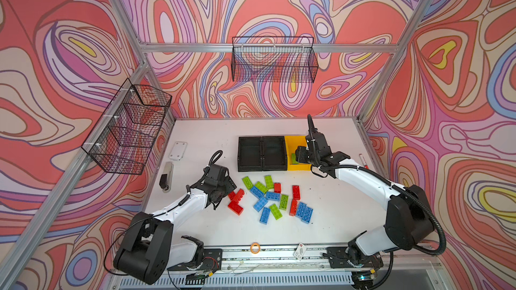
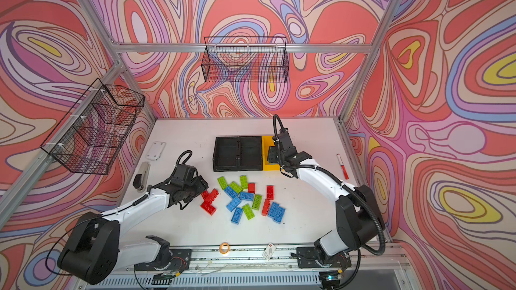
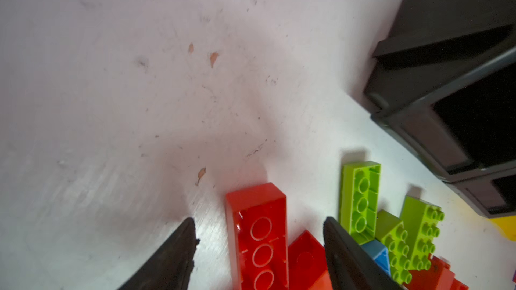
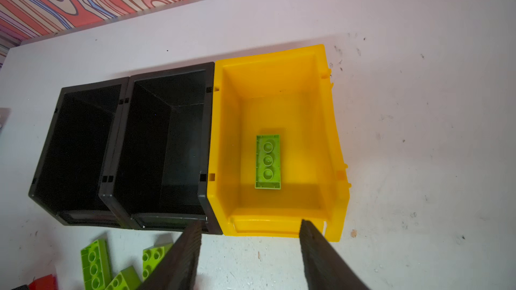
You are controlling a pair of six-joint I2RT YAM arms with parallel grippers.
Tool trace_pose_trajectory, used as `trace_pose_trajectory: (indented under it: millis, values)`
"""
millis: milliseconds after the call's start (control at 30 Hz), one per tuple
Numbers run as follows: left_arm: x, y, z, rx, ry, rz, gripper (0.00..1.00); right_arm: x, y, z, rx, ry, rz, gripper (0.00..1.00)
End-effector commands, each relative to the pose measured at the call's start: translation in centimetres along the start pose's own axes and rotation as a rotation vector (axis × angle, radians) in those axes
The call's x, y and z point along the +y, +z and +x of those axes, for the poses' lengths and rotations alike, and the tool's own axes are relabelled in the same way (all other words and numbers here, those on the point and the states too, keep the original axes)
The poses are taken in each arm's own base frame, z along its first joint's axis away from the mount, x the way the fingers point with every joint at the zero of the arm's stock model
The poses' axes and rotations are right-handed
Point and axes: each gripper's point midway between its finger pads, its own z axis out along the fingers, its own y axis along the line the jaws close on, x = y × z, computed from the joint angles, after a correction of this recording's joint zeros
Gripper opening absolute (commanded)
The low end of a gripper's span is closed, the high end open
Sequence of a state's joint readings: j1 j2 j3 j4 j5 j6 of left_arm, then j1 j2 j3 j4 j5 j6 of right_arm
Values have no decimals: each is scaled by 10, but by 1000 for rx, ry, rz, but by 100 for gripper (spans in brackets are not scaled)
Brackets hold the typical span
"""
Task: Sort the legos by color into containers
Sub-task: 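Drop the lime-green brick in the yellow bin while the left gripper grasps a red brick, then drop the red brick in the far black bin while the right gripper reaches another brick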
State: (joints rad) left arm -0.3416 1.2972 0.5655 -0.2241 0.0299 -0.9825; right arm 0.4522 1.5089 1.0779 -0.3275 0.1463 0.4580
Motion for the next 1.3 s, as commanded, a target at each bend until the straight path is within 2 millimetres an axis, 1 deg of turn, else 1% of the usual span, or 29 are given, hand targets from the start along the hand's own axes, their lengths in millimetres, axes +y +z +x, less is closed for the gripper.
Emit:
trace_pose_trajectory:
  millis: [0,67,167,300,433,533,633,767,900,1000,1100,1200,1267]
  values:
    - [0,-2,7,28,-55,-32,72,8,-8,-10,-39,16,-47,60]
    - [4,-2,9,28,-60,-46,72,8,-9,-9,-38,14,-53,60]
    - [6,-1,10,27,-71,-57,69,7,-7,-1,-20,13,-55,60]
    - [8,2,12,33,-68,-71,58,4,-2,14,28,7,-55,59]
    - [10,1,11,28,-51,-86,47,-1,-1,33,84,-22,-50,58]
    - [12,-1,9,26,-25,-100,40,2,-5,44,109,-58,-68,58]
    - [11,-3,7,24,1,-104,35,9,-6,58,135,-106,-61,57]
    - [0,-9,0,1,52,-68,29,28,-4,78,175,-145,-67,57]
    - [-8,-21,-10,-26,134,-70,28,65,-6,89,168,-207,-112,57]
    - [-18,-34,-21,-58,195,-60,28,86,1,99,197,-215,-136,57]
    - [-39,-48,-32,-84,265,-12,29,109,7,111,233,-252,-147,57]
    - [-64,-60,-48,-106,345,15,30,124,13,123,262,-284,-144,57]
    - [-84,-66,-61,-120,387,29,30,129,16,131,274,-273,-150,57]
